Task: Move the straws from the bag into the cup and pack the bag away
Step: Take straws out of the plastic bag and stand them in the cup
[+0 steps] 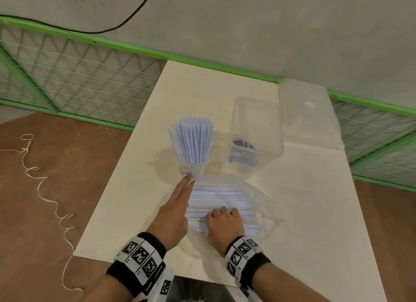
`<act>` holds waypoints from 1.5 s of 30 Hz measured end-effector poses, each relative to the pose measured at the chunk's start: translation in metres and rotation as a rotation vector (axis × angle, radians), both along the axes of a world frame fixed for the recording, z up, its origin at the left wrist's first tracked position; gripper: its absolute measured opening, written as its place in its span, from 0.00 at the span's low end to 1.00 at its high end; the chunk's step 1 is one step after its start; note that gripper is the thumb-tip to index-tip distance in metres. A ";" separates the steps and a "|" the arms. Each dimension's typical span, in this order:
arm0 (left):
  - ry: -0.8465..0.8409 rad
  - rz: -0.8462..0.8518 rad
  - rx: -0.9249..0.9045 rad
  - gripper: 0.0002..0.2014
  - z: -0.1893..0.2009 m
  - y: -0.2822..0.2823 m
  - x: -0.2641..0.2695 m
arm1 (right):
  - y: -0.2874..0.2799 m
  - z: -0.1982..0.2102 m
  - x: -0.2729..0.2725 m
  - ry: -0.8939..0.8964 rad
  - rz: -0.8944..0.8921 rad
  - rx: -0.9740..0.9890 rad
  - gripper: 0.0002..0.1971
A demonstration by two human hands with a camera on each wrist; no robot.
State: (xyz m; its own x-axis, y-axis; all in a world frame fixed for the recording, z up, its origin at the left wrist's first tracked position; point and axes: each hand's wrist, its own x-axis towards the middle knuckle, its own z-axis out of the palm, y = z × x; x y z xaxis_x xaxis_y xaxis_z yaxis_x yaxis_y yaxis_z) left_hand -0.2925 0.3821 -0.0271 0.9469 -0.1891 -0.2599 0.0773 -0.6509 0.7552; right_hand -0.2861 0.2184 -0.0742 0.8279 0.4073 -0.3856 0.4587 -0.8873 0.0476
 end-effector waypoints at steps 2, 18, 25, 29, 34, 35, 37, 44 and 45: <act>-0.004 -0.002 -0.008 0.48 0.000 0.000 0.000 | 0.000 0.000 0.003 0.008 0.022 -0.024 0.12; -0.006 0.026 0.002 0.47 0.000 -0.002 -0.001 | -0.002 -0.001 0.001 0.011 0.006 -0.001 0.10; -0.009 0.031 -0.003 0.48 -0.002 -0.003 -0.002 | -0.004 0.000 0.005 0.041 0.051 -0.013 0.13; -0.006 0.046 -0.016 0.48 0.000 0.000 0.000 | -0.013 0.002 0.008 0.065 -0.042 0.140 0.16; 0.003 0.052 -0.039 0.48 -0.001 0.003 0.001 | -0.034 0.029 0.010 0.068 -0.306 0.576 0.13; 0.003 0.051 -0.040 0.48 -0.002 0.003 0.002 | -0.037 0.036 0.008 0.061 -0.352 0.708 0.13; 0.006 0.049 -0.037 0.48 -0.003 0.003 0.002 | -0.040 0.050 0.004 0.045 -0.493 0.979 0.19; -0.006 0.051 -0.016 0.47 -0.004 0.003 0.005 | -0.042 0.052 0.002 0.191 -0.681 1.150 0.06; -0.010 0.051 -0.017 0.47 -0.004 0.002 0.005 | -0.042 0.049 0.003 0.183 -0.687 1.137 0.07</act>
